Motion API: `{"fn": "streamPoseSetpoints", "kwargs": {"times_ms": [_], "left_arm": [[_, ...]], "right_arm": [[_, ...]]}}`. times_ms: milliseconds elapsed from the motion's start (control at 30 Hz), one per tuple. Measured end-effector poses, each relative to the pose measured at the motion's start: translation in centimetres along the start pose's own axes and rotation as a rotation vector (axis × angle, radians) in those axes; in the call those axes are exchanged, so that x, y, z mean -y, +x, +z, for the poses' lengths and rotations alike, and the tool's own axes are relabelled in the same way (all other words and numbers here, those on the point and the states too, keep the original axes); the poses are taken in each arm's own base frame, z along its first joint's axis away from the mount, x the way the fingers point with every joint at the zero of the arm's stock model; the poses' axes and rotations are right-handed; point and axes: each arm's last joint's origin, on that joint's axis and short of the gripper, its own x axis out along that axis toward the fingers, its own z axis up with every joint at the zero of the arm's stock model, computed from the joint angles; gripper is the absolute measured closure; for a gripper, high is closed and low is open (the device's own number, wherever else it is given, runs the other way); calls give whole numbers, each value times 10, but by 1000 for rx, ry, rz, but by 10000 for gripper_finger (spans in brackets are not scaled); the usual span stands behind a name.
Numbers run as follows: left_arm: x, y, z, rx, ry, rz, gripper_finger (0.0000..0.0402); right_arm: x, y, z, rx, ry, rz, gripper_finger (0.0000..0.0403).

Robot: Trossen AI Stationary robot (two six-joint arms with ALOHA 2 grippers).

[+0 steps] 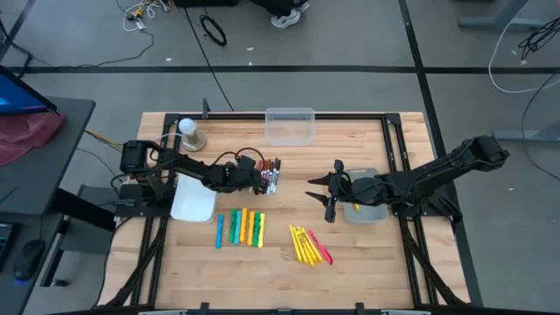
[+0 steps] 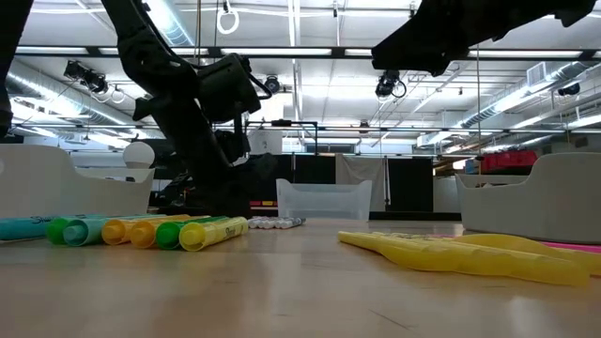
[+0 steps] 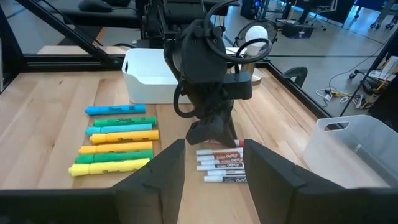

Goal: Pick & Place Markers
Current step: Put the pink marker pen into the white bin

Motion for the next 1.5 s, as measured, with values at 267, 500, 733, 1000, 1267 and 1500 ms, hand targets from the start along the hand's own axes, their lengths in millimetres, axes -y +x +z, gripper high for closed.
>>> {"fn": "streamPoseSetpoints", "kwargs": {"times_ms": [267, 500, 733, 1000, 1267, 1500], "left_arm": [[-1, 0, -1, -9, 4, 1, 365], [-1, 1, -1, -6, 4, 3, 365], [-2, -9, 4, -6, 16, -11, 365], [0, -43, 26, 117, 30, -38, 365], [2, -120, 46, 323, 56, -154, 365], [-6, -191, 46, 401, 115, -375, 365]], "right_arm": [[0, 0, 0, -3, -2, 0, 239], [0, 0, -1, -8, -4, -1, 239], [0, 0, -1, -9, -5, -1, 239], [9, 3, -12, -129, 154, -10, 241], [35, 31, -44, -415, 366, 44, 306], [42, 65, -54, -641, 327, 22, 395]]}}
